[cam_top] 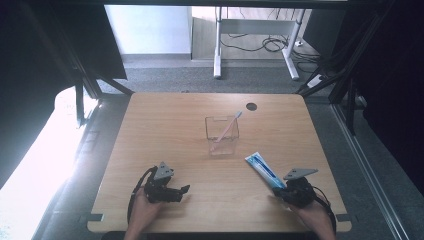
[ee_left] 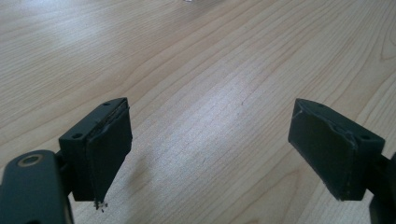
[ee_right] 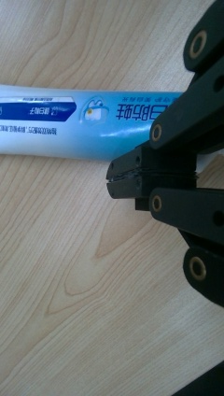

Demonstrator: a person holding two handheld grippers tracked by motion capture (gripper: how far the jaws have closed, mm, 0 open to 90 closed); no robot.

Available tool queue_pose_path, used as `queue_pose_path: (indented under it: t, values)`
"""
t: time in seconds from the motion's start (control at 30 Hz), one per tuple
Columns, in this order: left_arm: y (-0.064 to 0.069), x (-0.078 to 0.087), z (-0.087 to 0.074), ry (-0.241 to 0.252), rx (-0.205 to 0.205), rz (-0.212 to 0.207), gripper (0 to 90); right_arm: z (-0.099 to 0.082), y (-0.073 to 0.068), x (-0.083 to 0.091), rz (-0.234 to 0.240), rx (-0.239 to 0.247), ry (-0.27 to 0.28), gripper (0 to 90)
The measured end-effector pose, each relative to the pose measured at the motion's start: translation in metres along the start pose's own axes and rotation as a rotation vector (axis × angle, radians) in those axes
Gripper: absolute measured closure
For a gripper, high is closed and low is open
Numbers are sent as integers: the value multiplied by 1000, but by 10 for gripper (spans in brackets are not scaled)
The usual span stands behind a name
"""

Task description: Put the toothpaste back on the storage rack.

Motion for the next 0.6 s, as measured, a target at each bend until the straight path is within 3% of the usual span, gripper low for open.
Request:
queue_pose_path:
  t: [0.23, 0.6]
  values:
    - [0, 1, 0, -1, -2, 0, 138, 5, -8, 1, 15, 21, 5, 848]
    - [0, 2, 0, -1, -4, -1, 138, 23, -1, 12, -39, 51, -38, 623]
Point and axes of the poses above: each handheld gripper's, and its own axes: x roughly backward along the jaws, z roughly out of its top, y roughly to its right, the point moved 6 cm from there along -x, roughly forward along the jaws, and after that the axes turned 8 degrees about -x, right-handed, at the moved point
